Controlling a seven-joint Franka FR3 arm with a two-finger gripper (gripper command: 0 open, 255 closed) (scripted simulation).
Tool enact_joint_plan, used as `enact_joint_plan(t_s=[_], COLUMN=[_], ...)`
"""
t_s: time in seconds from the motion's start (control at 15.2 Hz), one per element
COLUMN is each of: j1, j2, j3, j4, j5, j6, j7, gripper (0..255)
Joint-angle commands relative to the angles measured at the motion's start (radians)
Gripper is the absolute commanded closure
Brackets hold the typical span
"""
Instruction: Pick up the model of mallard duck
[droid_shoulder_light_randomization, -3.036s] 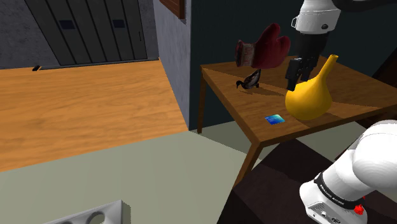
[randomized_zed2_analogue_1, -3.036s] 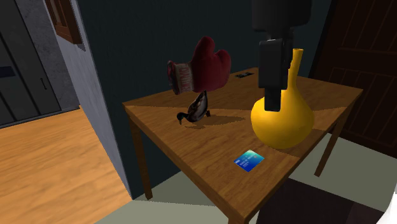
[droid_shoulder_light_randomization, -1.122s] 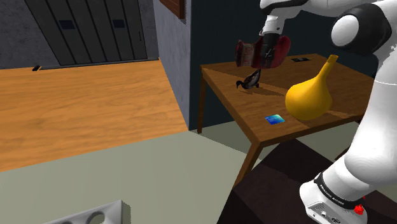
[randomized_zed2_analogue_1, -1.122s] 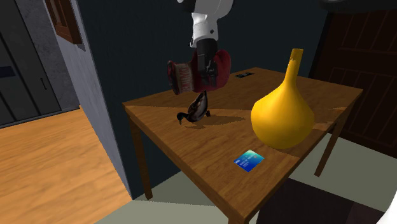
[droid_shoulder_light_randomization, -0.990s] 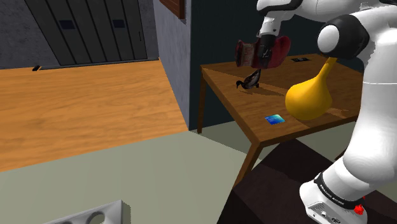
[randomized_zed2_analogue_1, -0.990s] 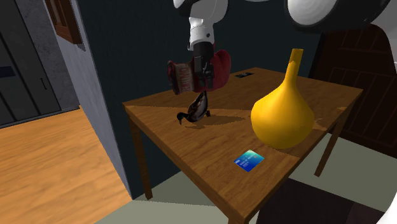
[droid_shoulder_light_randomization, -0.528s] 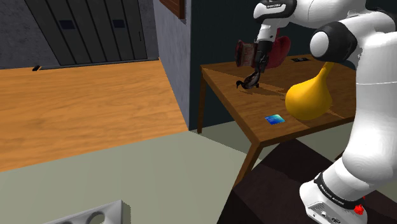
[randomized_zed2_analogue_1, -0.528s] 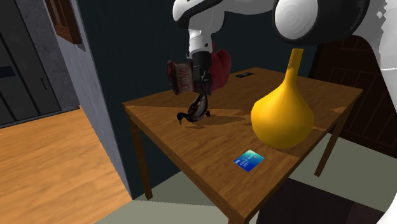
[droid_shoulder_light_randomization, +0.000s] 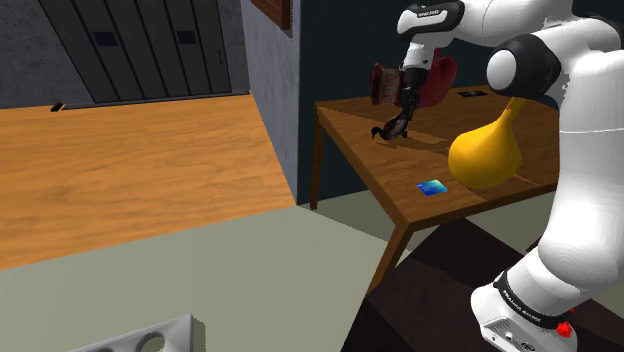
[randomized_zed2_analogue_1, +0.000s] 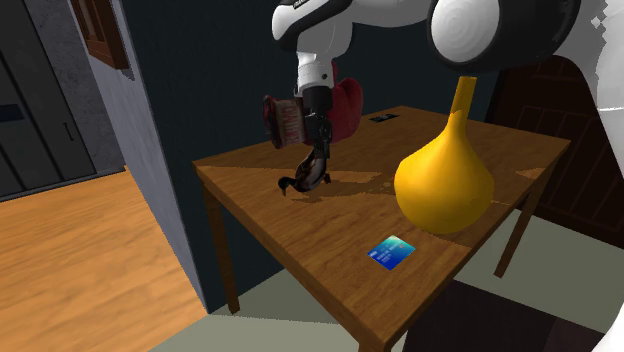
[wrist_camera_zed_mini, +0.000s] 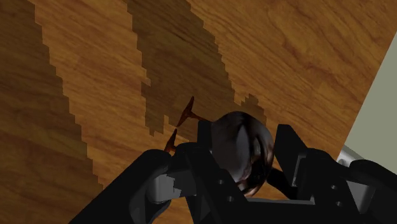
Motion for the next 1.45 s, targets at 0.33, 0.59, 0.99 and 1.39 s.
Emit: enact_joint_plan(t_s=[0.33,0.59,0.99,1.39], j1=[-0.001,-0.007,-0.021,-0.034], j2=[0.0,-0.003,0.002,0.013], j3=[0.0,0.0,0.001,0.003], j4=[0.011,0.06,0.149,0.225], j5=[0.0,0.0,0.003,0.009], j6=[-0.011,-0.061,-0.143,-0.206], j7=[0.002,0.012,0.027,0.039], gripper=[255,255,255,255])
